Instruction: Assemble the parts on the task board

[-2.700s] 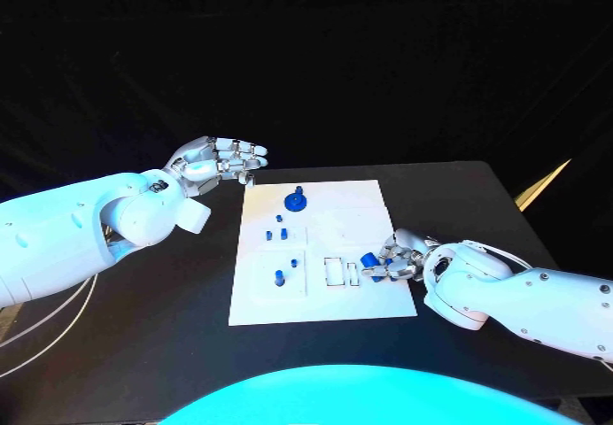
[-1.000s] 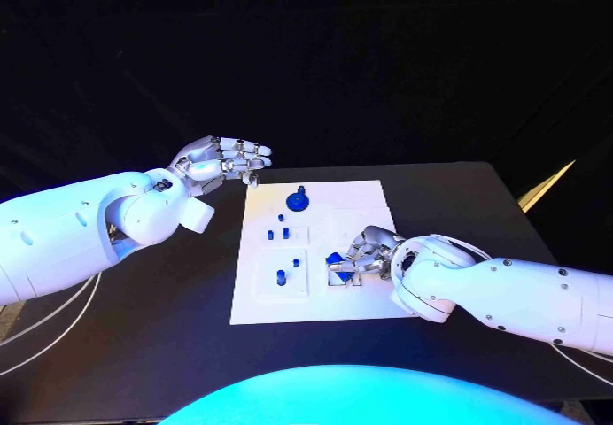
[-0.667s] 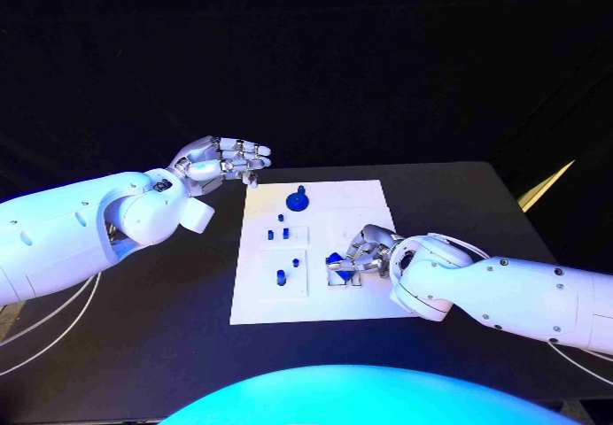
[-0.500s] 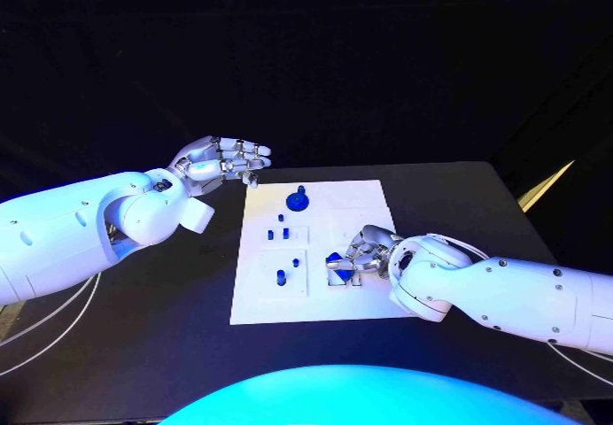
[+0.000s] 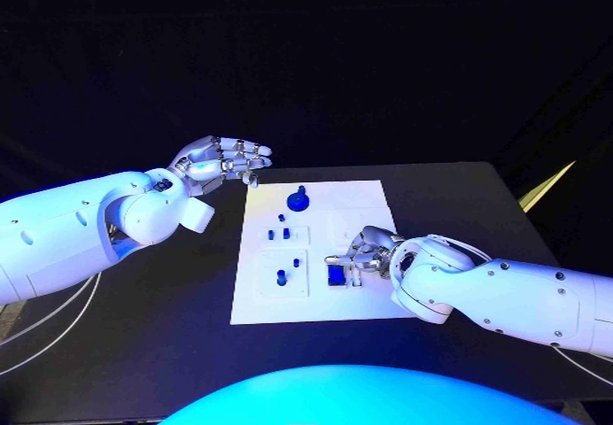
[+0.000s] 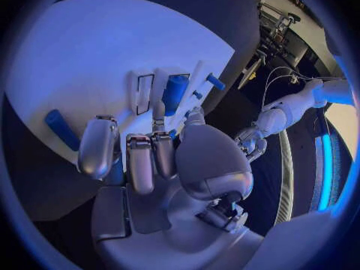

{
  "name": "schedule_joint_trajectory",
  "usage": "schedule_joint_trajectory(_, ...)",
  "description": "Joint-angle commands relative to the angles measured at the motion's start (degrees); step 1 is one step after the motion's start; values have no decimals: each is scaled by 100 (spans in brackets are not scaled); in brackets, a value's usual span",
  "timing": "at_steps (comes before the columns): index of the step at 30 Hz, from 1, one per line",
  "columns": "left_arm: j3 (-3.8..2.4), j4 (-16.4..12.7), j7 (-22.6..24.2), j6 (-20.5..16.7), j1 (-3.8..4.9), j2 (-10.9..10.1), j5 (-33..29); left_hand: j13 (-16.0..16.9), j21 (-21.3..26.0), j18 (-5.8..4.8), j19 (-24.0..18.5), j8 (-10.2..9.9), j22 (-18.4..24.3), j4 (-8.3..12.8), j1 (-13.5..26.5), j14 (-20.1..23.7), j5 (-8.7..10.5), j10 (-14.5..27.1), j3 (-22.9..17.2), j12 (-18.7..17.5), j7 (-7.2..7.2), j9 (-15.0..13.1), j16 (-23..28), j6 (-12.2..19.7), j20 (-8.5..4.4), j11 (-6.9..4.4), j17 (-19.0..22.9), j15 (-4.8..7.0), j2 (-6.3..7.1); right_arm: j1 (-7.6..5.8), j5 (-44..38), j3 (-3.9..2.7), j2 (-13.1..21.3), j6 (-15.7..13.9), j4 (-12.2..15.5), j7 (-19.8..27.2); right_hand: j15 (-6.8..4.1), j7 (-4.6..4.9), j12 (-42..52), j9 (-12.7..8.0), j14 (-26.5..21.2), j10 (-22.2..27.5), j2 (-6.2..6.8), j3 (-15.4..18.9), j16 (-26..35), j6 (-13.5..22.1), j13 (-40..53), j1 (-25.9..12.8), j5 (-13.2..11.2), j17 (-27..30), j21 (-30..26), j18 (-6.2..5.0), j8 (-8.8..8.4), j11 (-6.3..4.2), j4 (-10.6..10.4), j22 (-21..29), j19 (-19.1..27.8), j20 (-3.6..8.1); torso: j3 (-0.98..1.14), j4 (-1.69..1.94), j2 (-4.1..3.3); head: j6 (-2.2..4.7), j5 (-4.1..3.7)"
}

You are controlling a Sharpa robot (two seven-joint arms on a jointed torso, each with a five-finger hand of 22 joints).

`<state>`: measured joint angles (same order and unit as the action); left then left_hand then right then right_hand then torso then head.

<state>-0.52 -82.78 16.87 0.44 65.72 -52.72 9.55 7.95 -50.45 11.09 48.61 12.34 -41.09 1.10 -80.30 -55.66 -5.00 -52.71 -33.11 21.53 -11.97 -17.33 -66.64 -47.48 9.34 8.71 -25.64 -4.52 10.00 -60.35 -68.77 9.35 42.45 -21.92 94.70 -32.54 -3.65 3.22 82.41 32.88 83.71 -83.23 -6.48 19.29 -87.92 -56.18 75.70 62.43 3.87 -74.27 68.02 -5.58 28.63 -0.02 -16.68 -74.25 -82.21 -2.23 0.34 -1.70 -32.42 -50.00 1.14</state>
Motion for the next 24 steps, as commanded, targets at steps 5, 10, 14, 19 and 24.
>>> schedule_joint_trajectory(5, -4, -20, 6, 4, 3, -5, -3, 94, 123, -54, -11, 137, 50, 16, 65, 55, -47, 115, 89, 95, -67, -33, 9, 44, 40, 20, 53, 1, -90, 6, -110, 1, 66, -18, 51, 38, -79, -5, -27, 50, 560, -187, -54, 274, -88, -65, 694, -204, 36, -1232, 86, 132, 132, -91, -7, -264, -98, 41, 2, -1, 1, 0, 6)
schedule_joint_trajectory(10, -4, -23, 12, -2, 3, -13, -3, 94, 123, -54, -11, 137, 50, 16, 65, 55, -47, 115, 89, 95, -67, -33, 9, 44, 40, 20, 53, 1, -90, 7, -189, 0, 274, -184, 211, 216, -80, -4, -31, 56, 559, -190, -116, 294, -86, -48, 703, 4, 44, -1225, 67, 130, 138, -90, 30, -266, -94, 42, 2, -2, 3, 0, -5)
schedule_joint_trajectory(14, -4, -24, 18, -12, 3, -23, -3, 94, 123, -54, -11, 137, 50, 16, 65, 55, -47, 115, 89, 95, -67, -33, 9, 44, 40, 20, 53, 1, -90, -38, -114, -12, 611, -447, 452, 510, -59, 35, -41, 34, 556, -188, -174, 350, -81, 80, 715, 421, 45, -1214, 12, 124, 70, -61, 78, -258, -79, 29, -1, -17, 10, 0, -21)
schedule_joint_trajectory(19, -4, -24, 23, -21, 3, -23, -4, 94, 123, -54, -11, 137, 50, 16, 65, 55, -47, 115, 89, 95, -67, -33, 9, 44, 40, 20, 53, 1, -90, -206, 132, -22, 1068, -644, 660, 765, 23, 150, -114, -38, 541, -133, -128, 393, -53, 318, 681, 1125, 50, -1146, -122, 105, -154, 37, 309, -215, -33, -36, -1, -26, 16, 0, -67)
schedule_joint_trajectory(24, -4, -24, 32, -33, 3, -9, -5, 94, 123, -54, -11, 137, 50, 16, 65, 55, -47, 115, 89, 95, -67, -33, 9, 44, 40, 20, 53, 1, -90, -302, -63, -23, 1509, -578, 713, 812, 57, 193, -172, -109, 538, -93, -20, 221, -49, 321, 652, 1687, 62, -1140, -163, 100, -320, 77, 548, -220, -17, -72, 5, -36, 13, 0, -123)
